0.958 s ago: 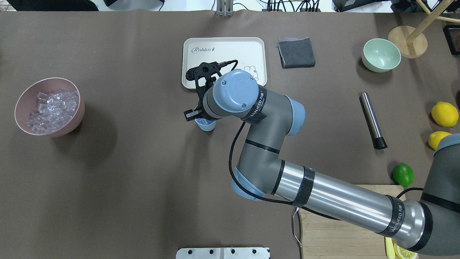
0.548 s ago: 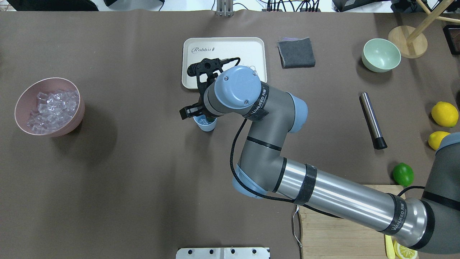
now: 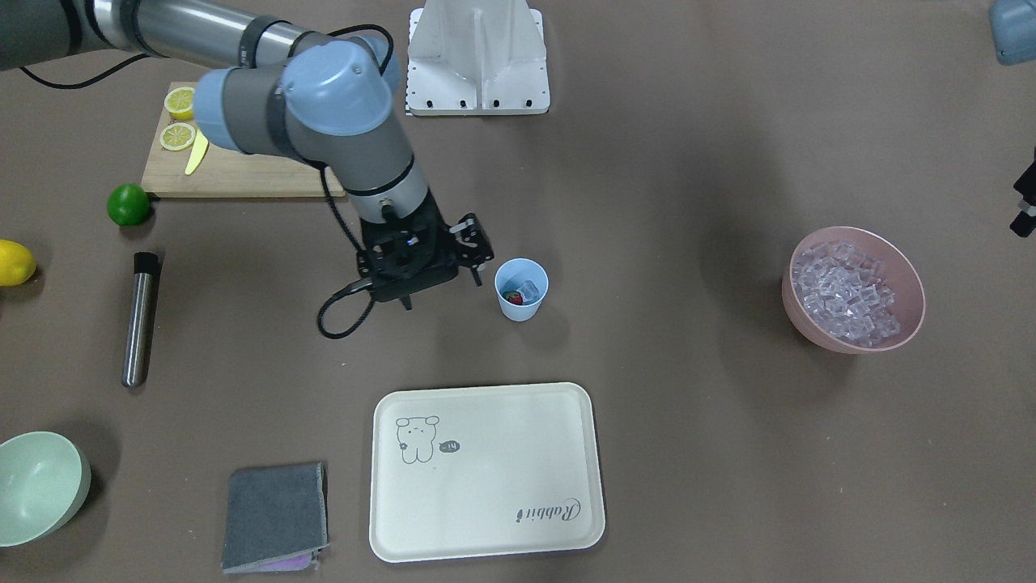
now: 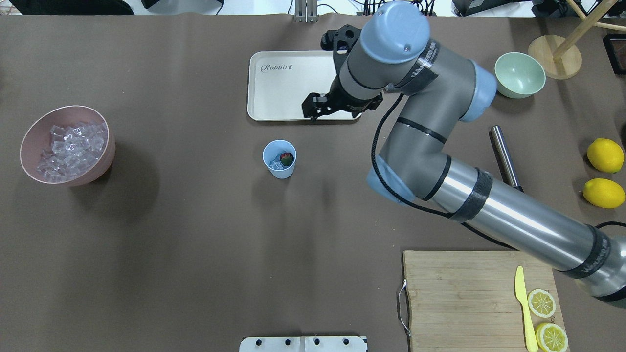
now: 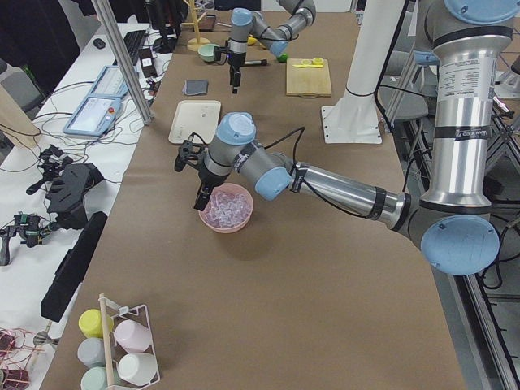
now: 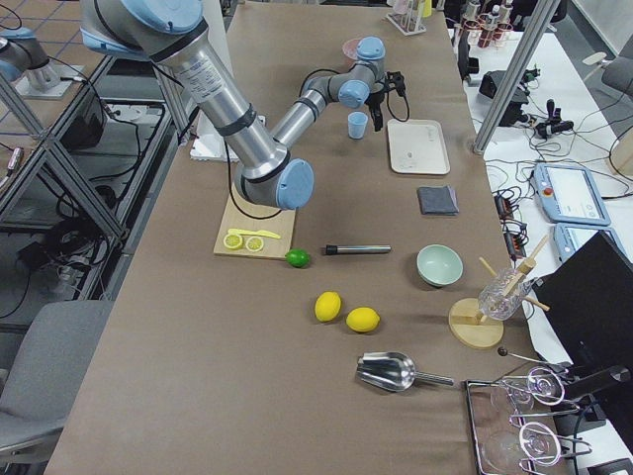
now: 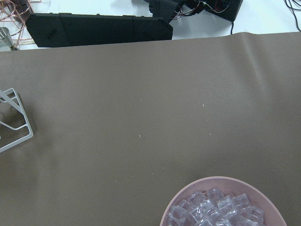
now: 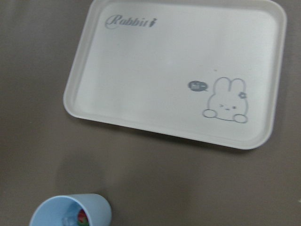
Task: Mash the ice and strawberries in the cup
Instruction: 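Move the right gripper to the steel muddler beside the green bowl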
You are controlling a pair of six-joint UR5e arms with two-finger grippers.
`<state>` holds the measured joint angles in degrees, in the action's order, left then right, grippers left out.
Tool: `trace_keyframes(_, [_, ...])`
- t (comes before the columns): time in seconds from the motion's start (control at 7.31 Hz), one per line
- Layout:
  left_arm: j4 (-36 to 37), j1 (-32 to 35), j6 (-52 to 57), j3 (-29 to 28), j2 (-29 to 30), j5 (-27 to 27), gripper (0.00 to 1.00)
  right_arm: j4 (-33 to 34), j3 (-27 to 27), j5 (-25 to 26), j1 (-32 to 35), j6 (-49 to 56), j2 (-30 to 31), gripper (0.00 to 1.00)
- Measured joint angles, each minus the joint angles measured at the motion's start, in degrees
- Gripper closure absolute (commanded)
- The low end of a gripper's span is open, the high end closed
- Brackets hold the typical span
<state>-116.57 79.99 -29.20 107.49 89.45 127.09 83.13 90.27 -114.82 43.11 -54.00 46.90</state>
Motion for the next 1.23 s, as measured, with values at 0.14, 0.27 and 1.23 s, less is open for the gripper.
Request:
trace_keyframes(0.14, [-0.1,-0.1,0.2,0.0,0.1,0.0,0.02,4.9,1.2,-1.9,3.8,1.8,1.9,0.00])
trace_keyframes(0.27, [-0.2,-0.2,0.7,-0.1,0.2,-0.1,0.02,8.4,1.8,-4.5,7.7,5.6,4.5,0.00])
trace_keyframes(1.23, [-0.7,-1.5,4.8,-0.7,0.7,-0.2,0.02,-2.7,-9.6,-10.8,19.7,19.9,20.6,0.00])
